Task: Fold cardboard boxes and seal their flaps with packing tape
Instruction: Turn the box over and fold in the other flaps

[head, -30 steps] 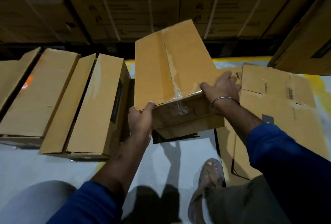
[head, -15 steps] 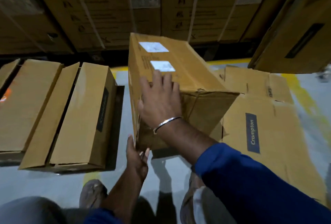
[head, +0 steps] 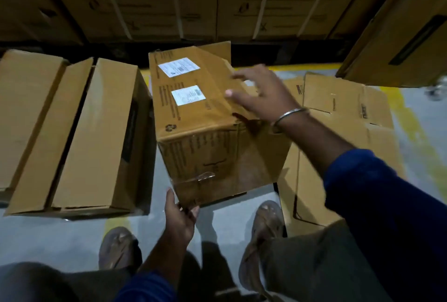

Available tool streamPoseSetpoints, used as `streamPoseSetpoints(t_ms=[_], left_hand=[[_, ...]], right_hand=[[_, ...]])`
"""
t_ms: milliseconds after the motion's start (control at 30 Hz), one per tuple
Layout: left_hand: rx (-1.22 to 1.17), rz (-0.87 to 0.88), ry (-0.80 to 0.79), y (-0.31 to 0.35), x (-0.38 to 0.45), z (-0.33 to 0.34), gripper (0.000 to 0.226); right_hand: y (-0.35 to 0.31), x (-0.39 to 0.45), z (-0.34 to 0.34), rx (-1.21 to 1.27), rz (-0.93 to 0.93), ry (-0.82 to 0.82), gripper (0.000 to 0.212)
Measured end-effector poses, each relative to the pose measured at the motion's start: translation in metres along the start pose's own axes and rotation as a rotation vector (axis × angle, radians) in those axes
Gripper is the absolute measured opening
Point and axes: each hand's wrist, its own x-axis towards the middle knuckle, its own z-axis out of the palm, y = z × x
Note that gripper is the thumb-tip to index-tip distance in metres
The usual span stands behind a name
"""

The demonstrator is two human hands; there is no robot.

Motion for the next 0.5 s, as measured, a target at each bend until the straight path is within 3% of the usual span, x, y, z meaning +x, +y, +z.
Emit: streamPoseSetpoints(t_ms=[33, 133, 233, 267, 367, 467, 500], left_hand=[[0.009, -0.007, -0.001, -0.001, 0.006, -0.003, 0.077], [0.018, -0.013, 0.001, -0.001, 0.012, -0.005, 0.082], [0.033, -0.003, 0.003, 0.002, 0.013, -0.002, 0.080], [0.061, -0.002, 0.005, 0.003, 0.010, 0.000, 0.081], [0.169, -0.016, -0.011, 0.005, 0.002, 0.002, 0.080], [0.394, -0.050, 0.023, 0.012, -0.005, 0.003, 0.092], [0.467, -0.052, 0.074, 0.019, -0.007, 0.004, 0.095]], right_hand=[[0.020, -0.002, -0.017, 0.096, 0.122, 0.026, 0.064], [0.079, -0.026, -0.046, 0.388, 0.428, -0.063, 0.119], [0.123, -0.054, -0.043, 0.475, 0.665, -0.287, 0.133], [0.127, -0.060, -0.038, 0.474, 0.719, -0.345, 0.124], [0.124, -0.059, -0.023, 0.356, 0.731, -0.365, 0.056], [0.124, -0.048, -0.016, 0.298, 0.649, -0.228, 0.053], [0.119, -0.045, -0.017, 0.315, 0.609, -0.203, 0.039]])
